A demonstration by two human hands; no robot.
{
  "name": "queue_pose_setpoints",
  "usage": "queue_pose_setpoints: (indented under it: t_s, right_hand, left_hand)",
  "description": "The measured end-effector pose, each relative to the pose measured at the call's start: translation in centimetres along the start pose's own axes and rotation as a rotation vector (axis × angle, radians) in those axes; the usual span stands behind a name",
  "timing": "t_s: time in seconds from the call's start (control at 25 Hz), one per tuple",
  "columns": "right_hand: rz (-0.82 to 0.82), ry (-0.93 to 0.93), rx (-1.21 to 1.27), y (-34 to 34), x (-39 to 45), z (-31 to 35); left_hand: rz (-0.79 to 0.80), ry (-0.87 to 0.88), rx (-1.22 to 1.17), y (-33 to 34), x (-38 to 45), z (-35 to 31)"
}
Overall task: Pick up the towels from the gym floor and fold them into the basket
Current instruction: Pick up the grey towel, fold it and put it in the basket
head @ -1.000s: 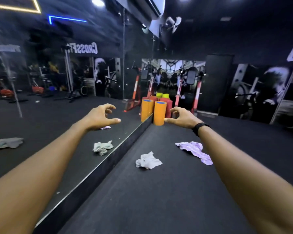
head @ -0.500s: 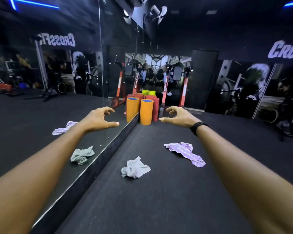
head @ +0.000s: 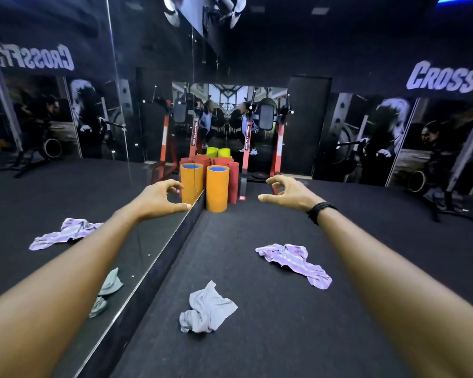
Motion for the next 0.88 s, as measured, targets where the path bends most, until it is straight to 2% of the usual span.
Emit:
queue_pose_setpoints:
  t_s: [0.32,0.56,0.68,0.88]
  right_hand:
    - [0.025,0.008,-0.021,-1.9,20.5,-8.9]
    - [0.105,-0.016,-0.068,-4.5,38.4,-14.3]
    - [0.165,-0.005,-0.071,-2.5,45.3,-17.0]
    - [0.294,0.071,-0.033,5.6,57.8,-24.1]
  left_hand:
    - [0.013,-0.016,-0.011,1.6,20.9,4.9]
    - [-0.03,-0.111,-0.04,1.2,36.7,8.9]
    - [0.012,-0.168,-0.047,2.8,42.4,12.3]
    - [0.134,-0.269,-0.079,8.3,52.9,22.1]
Point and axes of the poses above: each hand's wrist, its own x-axis towards the middle knuckle, its own y-axis out of the palm, z = x × y, the point moved 2 cm from there along x, towards the middle knuckle, and after that the axes turned 13 degrees about z, right-handed, at the moved point
